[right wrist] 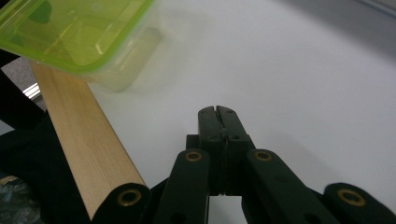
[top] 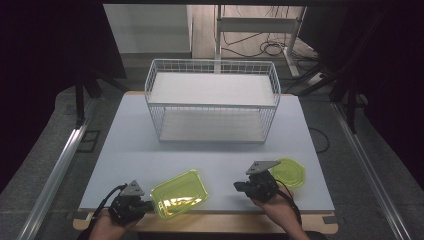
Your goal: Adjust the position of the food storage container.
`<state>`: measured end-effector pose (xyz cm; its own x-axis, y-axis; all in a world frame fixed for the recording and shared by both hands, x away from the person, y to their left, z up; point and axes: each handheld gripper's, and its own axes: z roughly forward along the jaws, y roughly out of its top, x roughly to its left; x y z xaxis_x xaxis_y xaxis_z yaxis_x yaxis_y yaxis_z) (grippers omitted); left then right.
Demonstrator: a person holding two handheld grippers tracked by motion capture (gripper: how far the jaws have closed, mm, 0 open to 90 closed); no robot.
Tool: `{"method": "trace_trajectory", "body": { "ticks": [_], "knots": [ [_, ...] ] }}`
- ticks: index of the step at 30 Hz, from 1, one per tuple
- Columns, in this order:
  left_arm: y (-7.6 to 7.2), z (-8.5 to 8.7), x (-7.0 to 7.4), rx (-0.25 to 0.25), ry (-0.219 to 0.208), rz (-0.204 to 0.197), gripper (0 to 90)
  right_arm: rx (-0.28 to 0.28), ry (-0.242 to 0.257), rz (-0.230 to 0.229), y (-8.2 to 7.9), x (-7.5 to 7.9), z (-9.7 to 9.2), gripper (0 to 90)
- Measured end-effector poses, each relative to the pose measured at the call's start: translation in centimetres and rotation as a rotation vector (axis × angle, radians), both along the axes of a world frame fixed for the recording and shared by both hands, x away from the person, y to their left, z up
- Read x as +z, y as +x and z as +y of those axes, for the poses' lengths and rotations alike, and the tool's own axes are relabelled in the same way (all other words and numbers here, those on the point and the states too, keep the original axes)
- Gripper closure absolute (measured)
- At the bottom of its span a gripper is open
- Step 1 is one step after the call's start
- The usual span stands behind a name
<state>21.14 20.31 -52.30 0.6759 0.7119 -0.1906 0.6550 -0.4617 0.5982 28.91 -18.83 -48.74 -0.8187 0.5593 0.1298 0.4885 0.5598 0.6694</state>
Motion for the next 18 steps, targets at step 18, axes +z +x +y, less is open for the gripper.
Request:
{"method": "trace_trajectory", "body": {
  "ticks": [18],
  "knots": [
    [6.8,-4.1,0.1,-0.06,-0.016,0.013,88.2,0.001,-0.028,0.043,0.2,-1.3,0.7,88.6]
  ]
}}
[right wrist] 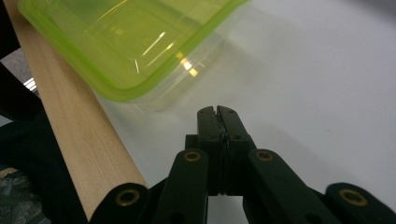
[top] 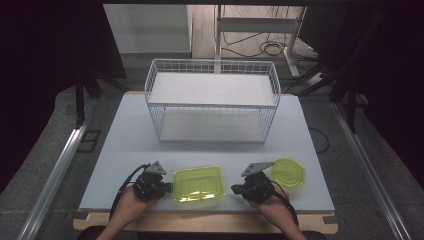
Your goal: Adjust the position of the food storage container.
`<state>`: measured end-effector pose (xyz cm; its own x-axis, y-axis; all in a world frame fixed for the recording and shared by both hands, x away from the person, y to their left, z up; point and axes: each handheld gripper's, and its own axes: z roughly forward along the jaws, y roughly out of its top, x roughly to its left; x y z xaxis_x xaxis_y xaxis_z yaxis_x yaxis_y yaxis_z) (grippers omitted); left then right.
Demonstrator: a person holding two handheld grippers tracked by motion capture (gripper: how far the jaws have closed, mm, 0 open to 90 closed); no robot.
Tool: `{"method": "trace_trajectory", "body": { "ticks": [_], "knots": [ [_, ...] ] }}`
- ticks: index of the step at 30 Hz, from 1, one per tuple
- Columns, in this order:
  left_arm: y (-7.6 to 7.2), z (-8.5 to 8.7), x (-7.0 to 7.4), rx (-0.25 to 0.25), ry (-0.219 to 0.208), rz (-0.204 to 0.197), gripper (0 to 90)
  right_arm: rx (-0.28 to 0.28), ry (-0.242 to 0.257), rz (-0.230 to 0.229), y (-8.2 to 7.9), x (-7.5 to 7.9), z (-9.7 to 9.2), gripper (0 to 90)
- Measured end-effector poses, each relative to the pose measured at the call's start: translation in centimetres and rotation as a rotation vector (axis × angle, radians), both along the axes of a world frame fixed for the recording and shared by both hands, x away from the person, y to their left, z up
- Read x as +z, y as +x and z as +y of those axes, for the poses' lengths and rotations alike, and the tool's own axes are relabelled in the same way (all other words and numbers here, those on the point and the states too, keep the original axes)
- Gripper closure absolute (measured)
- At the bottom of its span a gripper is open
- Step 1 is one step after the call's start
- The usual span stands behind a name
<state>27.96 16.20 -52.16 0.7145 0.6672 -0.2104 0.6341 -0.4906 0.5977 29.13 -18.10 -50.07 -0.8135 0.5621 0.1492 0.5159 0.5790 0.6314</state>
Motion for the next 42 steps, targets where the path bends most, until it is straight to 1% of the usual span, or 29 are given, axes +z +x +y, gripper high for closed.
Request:
{"method": "trace_trajectory", "body": {
  "ticks": [4,6,8,10,12,15,17,19,20,21,23,24,25,26,27,29,31,33,34,35,37,39,40,41,42],
  "knots": [
    [1.2,-1.1,0.1,-0.02,0.01,-0.003,88.3,-0.024,-0.005,0.001,0.2,0.0,-0.2,88.6],
    [1.5,-1.7,0.1,-0.03,0.015,-0.005,88.2,-0.034,-0.004,0.0,0.3,0.0,-0.4,88.6],
    [1.7,-2.2,0.1,-0.033,0.016,-0.005,88.1,-0.041,-0.003,-0.002,0.4,0.1,-0.6,88.5],
    [1.9,-2.7,0.1,-0.043,0.026,-0.011,88.1,-0.047,-0.003,-0.001,0.4,0.1,-0.7,88.3],
    [1.9,-3.1,0.1,-0.045,0.029,-0.014,88.0,-0.049,-0.017,-0.006,0.5,0.0,-0.7,88.3],
    [1.8,-3.1,0.0,-0.049,0.028,-0.013,87.4,-0.046,-0.026,-0.005,0.6,-0.1,-0.8,88.2],
    [1.5,-2.5,0.2,-0.037,0.027,-0.022,85.4,-0.049,-0.038,-0.02,0.6,0.1,-0.9,87.4],
    [1.0,-1.7,0.7,-0.015,0.025,-0.041,81.4,-0.057,-0.037,-0.043,0.6,0.6,-1.3,85.8],
    [0.7,-1.2,0.9,-0.008,0.012,-0.051,78.5,-0.064,-0.034,-0.054,0.5,0.8,-1.5,84.6],
    [0.4,-0.6,1.3,-0.008,-0.011,-0.065,75.2,-0.068,-0.03,-0.067,0.4,1.1,-1.7,82.8],
    [-0.3,0.1,1.6,0.005,-0.039,-0.087,65.6,-0.081,-0.022,-0.082,0.2,1.4,-2.2,77.6],
    [-0.7,0.4,1.7,0.004,-0.046,-0.104,59.4,-0.081,-0.017,-0.089,0.1,1.5,-2.4,75.3],
    [-1.0,0.5,1.8,0.004,-0.046,-0.115,53.3,-0.082,-0.011,-0.092,0.0,1.6,-2.6,72.2],
    [-1.4,0.6,1.8,0.012,-0.041,-0.13,49.9,-0.083,-0.008,-0.094,-0.1,1.7,-2.6,69.9],
    [-1.7,0.7,1.7,0.016,-0.04,-0.135,44.6,-0.083,-0.005,-0.097,-0.2,1.7,-2.7,65.6],
    [-2.5,0.8,1.6,0.022,-0.045,-0.138,37.9,-0.077,0.003,-0.102,-0.5,1.7,-2.9,58.7],
    [-3.3,0.8,1.5,0.024,-0.025,-0.152,32.2,-0.077,0.005,-0.114,-0.8,1.6,-2.9,50.8],
    [-4.3,0.9,1.3,0.02,0.006,-0.171,28.8,-0.079,0.015,-0.122,-1.1,1.6,-3.0,44.0],
    [-4.8,0.9,1.1,0.022,0.012,-0.18,27.0,-0.078,0.022,-0.126,-1.3,1.6,-3.0,40.6],
    [-5.2,1.0,1.0,0.024,0.01,-0.183,24.9,-0.075,0.03,-0.133,-1.5,1.5,-3.1,36.9],
    [-5.8,1.3,0.8,0.031,0.001,-0.191,18.6,-0.069,0.041,-0.139,-1.9,1.4,-3.1,32.6],
    [-6.5,1.5,0.4,0.053,-0.004,-0.212,12.7,-0.06,0.053,-0.148,-2.2,1.3,-3.1,27.0],
    [-6.6,1.6,0.3,0.067,-0.008,-0.221,9.7,-0.059,0.059,-0.144,-2.3,1.2,-3.1,25.1],
    [-6.7,1.7,0.3,0.072,-0.009,-0.227,8.3,-0.051,0.062,-0.149,-2.4,1.1,-3.1,22.8],
    [-6.8,1.8,0.2,0.084,-0.009,-0.245,8.0,-0.048,0.062,-0.148,-2.5,1.0,-3.1,21.9]
  ]
}}
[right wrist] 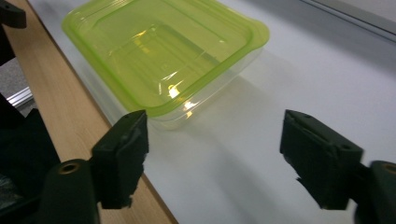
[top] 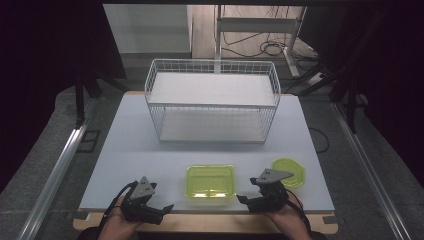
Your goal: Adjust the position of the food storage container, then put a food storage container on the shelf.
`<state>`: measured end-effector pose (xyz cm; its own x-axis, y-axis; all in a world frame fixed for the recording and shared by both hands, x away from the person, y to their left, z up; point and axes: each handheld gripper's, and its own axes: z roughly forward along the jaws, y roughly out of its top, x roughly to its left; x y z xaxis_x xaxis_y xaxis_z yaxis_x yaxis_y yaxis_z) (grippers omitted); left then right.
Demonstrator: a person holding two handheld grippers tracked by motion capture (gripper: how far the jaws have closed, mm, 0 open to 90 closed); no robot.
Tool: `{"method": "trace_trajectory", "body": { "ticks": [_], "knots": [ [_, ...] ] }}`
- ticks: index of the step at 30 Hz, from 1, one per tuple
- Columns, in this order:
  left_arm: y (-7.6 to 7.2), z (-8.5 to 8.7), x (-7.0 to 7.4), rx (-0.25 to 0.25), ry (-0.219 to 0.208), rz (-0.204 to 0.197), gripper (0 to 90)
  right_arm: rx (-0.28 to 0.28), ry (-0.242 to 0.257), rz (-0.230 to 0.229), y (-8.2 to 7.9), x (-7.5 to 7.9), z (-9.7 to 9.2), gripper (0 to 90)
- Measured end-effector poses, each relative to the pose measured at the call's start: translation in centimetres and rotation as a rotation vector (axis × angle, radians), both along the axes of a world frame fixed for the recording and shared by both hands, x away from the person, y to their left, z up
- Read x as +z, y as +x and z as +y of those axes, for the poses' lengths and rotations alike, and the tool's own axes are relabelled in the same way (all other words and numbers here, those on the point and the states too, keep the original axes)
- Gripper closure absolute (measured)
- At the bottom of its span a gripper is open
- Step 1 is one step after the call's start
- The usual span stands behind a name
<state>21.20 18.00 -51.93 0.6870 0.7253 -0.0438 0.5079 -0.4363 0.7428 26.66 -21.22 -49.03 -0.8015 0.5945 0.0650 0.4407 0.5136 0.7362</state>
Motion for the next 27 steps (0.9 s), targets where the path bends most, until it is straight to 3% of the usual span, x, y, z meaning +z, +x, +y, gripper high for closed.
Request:
{"method": "trace_trajectory", "body": {
  "ticks": [3,8,12,15,18,21,27],
  "knots": [
    [0.0,0.0,0.1,0.002,-0.003,-0.04,6.7,0.01,-0.001,0.001,0.0,-0.2,0.1,18.3],
    [0.1,0.2,-0.1,0.009,0.0,-0.067,5.9,0.01,0.002,0.008,0.2,-0.3,0.1,16.3],
    [0.2,0.4,-0.3,0.016,0.02,-0.072,5.0,-0.013,0.018,0.029,0.2,-0.2,0.2,9.8],
    [0.3,0.4,-0.6,0.008,0.061,-0.088,4.5,-0.029,0.008,0.022,0.1,-0.4,0.5,6.4],
    [0.4,0.4,-0.8,0.006,0.078,-0.091,4.4,-0.037,0.014,0.04,0.0,-0.3,0.7,8.1],
    [0.4,0.3,-0.9,0.003,0.082,-0.091,4.3,-0.047,0.039,0.057,0.2,0.0,0.8,15.9],
    [0.3,0.2,-1.0,-0.006,0.101,-0.094,4.3,-0.072,0.076,0.111,1.4,0.1,0.9,25.2]
  ]
}}
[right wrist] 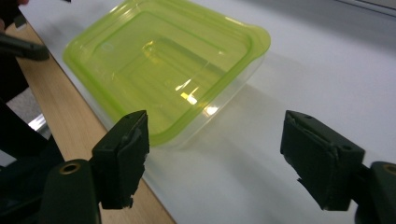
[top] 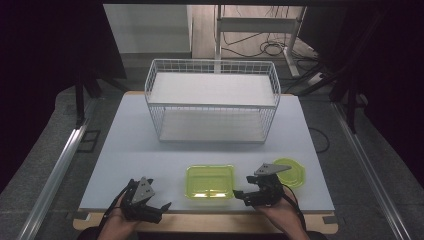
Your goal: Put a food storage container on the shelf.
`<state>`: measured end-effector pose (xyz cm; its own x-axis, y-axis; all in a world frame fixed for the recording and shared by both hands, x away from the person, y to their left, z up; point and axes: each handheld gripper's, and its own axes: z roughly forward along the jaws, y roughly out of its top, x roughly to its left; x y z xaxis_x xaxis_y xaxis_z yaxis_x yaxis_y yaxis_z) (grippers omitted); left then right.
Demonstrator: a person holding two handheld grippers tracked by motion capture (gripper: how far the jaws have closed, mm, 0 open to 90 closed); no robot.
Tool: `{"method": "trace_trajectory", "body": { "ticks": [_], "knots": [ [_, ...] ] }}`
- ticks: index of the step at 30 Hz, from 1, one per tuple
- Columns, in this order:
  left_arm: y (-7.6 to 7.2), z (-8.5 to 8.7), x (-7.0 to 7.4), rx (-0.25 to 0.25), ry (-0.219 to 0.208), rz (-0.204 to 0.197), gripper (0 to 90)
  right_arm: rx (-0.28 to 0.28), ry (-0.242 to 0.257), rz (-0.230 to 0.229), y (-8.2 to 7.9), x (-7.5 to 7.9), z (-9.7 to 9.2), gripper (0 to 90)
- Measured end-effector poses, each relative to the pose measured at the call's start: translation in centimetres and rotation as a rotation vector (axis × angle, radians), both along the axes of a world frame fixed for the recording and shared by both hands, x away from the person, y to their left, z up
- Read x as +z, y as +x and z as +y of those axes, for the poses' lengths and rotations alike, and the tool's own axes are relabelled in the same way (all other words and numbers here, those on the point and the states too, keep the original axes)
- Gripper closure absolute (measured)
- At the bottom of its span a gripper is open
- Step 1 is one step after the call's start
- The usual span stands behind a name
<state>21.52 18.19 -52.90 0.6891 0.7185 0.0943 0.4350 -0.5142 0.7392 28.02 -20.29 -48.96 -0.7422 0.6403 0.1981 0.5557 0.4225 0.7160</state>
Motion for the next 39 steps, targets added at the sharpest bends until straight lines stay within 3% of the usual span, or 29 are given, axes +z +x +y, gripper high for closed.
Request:
{"method": "trace_trajectory", "body": {
  "ticks": [4,7,10,18,23,27,31,35,39],
  "knots": [
    [0.0,0.0,-0.1,0.0,0.001,0.003,4.4,0.0,0.035,0.021,0.8,0.2,0.5,29.0],
    [0.0,0.0,-0.1,-0.002,0.002,0.001,4.5,0.008,0.02,0.023,1.4,0.5,1.1,34.5],
    [0.0,0.0,-0.1,-0.005,0.003,0.003,4.5,0.014,-0.004,0.056,2.1,0.2,1.6,40.4],
    [-0.1,-0.2,-0.3,-0.026,0.024,0.008,4.6,-0.02,0.0,0.14,3.6,-0.2,2.0,53.0],
    [-0.2,-0.5,-0.3,-0.037,0.036,0.002,4.7,-0.039,0.072,0.266,4.4,-0.9,1.7,60.3],
    [-0.2,-0.5,-0.2,-0.042,0.04,0.001,4.5,-0.044,0.094,0.311,4.7,-0.9,1.6,65.1],
    [-0.3,-0.6,-0.3,-0.044,0.051,-0.005,4.1,-0.021,0.16,0.393,5.1,-1.0,1.6,74.5],
    [-0.3,-0.6,-0.2,-0.041,0.05,-0.007,4.0,0.005,0.211,0.438,5.4,-0.9,1.7,80.0],
    [-0.3,-0.4,-0.2,-0.034,0.049,-0.009,4.0,0.013,0.212,0.438,5.4,-0.7,1.8,80.5]
  ]
}}
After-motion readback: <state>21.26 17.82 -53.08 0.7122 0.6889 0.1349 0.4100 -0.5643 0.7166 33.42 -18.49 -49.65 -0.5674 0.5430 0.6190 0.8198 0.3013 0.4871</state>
